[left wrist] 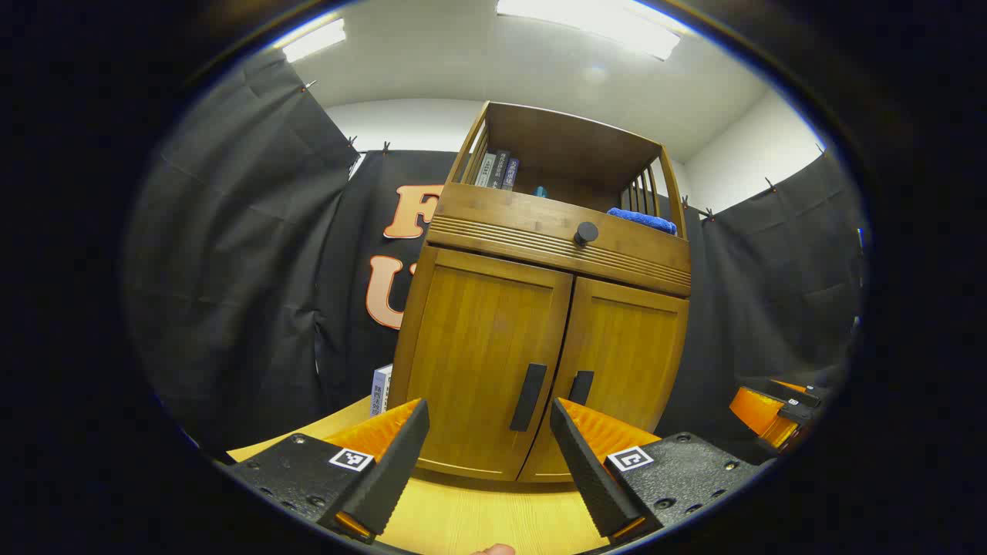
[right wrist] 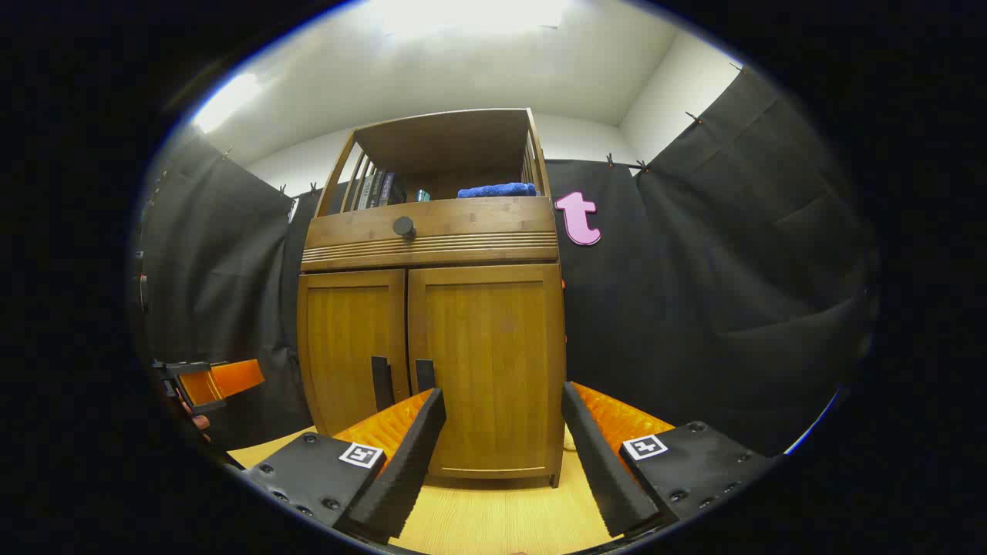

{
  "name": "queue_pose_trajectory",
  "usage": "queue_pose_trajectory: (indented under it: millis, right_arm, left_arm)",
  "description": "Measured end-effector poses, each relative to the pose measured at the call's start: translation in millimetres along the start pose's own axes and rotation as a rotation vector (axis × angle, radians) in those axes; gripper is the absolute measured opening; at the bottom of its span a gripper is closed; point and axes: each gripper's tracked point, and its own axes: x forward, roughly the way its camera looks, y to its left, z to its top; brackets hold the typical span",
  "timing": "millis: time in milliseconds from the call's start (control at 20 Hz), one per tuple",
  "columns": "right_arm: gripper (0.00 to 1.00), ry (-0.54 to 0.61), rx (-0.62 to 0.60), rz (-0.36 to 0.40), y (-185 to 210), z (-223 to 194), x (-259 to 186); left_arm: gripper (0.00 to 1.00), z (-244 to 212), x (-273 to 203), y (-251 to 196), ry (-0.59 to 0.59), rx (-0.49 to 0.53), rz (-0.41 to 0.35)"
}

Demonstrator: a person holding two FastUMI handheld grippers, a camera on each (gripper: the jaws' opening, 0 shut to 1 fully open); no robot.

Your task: Open the right door of the double-door shoe cabinet with the right hand, and open the left door with the left hand.

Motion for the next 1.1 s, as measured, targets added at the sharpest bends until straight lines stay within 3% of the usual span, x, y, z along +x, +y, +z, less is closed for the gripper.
queue_pose_trajectory:
  millis: [200,1100]
  right_arm:
    - [0.89,-0.005,0.001,-0.006,-2.9,1.3,-3.3]
    - [0.89,0.001,0.01,-0.014,-6.9,2.8,-12.6]
  left_arm:
    - [0.98,3.9,0.0,-2.3,-0.007,0.012,-0.006]
    - [0.98,7.2,-5.7,-7.3,-0.012,0.037,-0.013]
